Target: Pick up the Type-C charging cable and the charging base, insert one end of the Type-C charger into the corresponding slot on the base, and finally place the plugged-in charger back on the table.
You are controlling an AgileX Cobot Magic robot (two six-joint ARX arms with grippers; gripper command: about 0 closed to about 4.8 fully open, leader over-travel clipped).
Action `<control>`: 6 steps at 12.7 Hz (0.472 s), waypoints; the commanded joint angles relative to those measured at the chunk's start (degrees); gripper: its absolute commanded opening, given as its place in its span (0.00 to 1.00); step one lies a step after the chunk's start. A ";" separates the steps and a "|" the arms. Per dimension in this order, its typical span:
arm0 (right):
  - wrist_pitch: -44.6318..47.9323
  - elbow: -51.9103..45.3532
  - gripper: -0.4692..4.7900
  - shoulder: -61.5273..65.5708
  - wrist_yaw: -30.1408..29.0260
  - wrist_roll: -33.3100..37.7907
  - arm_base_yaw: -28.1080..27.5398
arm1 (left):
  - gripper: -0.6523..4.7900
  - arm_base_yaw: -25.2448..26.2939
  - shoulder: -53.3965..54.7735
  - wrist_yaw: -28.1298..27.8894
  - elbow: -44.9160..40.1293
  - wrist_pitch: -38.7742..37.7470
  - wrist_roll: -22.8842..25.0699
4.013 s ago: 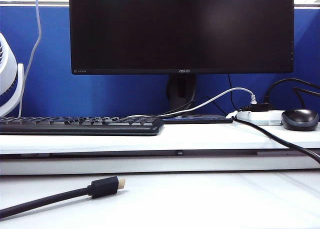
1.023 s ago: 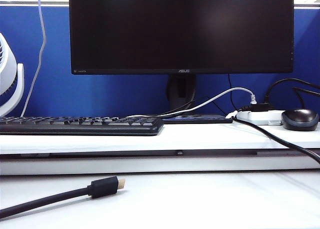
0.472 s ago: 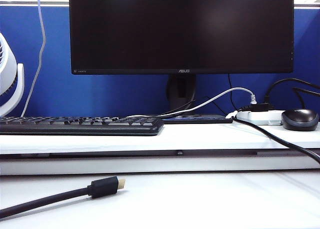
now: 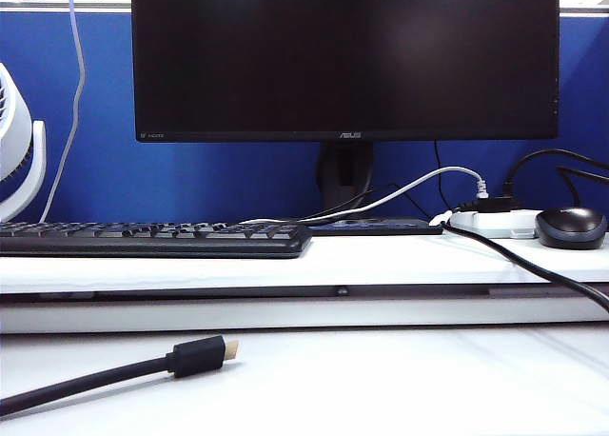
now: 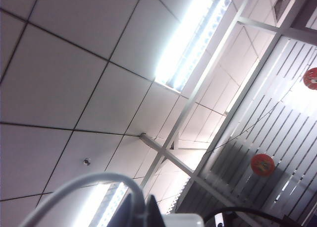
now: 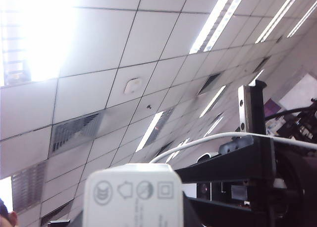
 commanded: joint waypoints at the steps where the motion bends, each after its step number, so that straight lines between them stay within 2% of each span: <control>1: 2.60 0.46 0.08 -0.70 0.50 1.40 0.39 | 0.11 0.00 0.61 2.56 -0.35 -1.70 -0.28; 6: 2.51 0.46 0.08 -0.48 -0.81 1.14 0.44 | 0.11 0.00 0.59 2.58 -0.35 4.35 -5.55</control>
